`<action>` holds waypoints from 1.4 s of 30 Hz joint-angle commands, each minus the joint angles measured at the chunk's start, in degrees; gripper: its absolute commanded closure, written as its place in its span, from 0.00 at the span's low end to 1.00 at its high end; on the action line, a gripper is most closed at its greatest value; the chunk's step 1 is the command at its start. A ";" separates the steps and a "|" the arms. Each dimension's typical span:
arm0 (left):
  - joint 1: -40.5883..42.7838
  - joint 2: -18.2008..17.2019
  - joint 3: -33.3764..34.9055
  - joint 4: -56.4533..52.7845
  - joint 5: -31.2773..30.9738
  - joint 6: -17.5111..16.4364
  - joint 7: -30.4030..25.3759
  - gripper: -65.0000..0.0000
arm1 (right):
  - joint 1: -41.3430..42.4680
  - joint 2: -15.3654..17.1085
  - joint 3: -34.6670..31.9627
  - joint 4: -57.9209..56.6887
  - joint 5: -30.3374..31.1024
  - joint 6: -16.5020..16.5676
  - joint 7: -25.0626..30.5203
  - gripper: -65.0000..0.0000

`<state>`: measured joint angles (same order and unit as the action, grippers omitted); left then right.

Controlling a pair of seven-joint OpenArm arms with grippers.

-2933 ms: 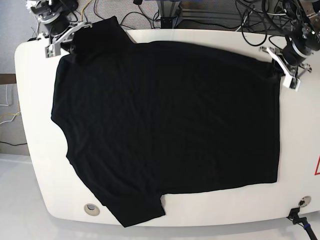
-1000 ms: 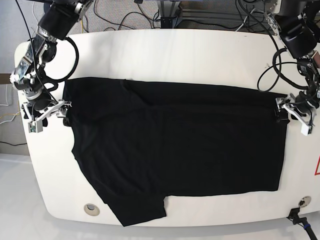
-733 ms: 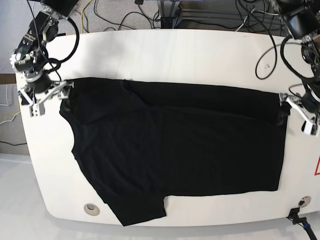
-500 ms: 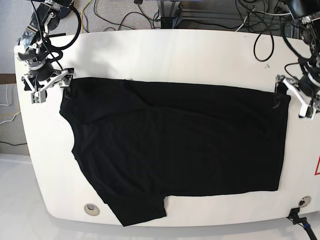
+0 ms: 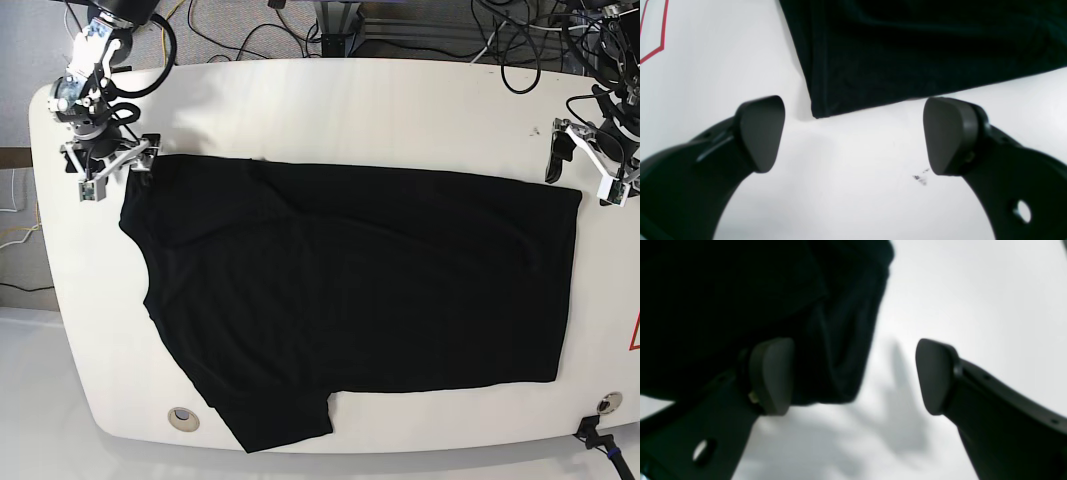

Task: Fold the T-shirt properly
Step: 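Regrasp the shirt's shoulder corners with both grippers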

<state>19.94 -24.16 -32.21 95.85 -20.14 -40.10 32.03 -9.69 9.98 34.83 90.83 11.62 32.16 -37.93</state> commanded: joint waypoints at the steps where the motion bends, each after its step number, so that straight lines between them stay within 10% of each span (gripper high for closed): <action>1: -0.47 -1.20 -0.45 1.07 -0.74 0.10 -1.22 0.04 | 0.42 0.18 0.12 -0.85 0.56 0.32 1.14 0.17; 6: -0.56 -1.20 -0.45 0.81 -0.65 0.10 -1.22 0.04 | 0.42 0.18 0.12 -2.26 0.56 0.32 1.84 0.20; 16: -8.65 -1.20 -0.01 -10.97 -0.39 0.10 -1.13 0.04 | 0.24 -0.18 0.12 -2.96 0.65 0.32 1.76 1.00; 42: -14.54 -1.02 5.09 -23.02 3.31 0.10 -1.39 0.04 | -0.11 -1.41 0.12 -2.69 0.56 0.32 1.76 1.00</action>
<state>7.40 -24.03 -27.64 72.10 -16.25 -39.94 31.73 -9.91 8.10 34.83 87.26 12.08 32.21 -36.03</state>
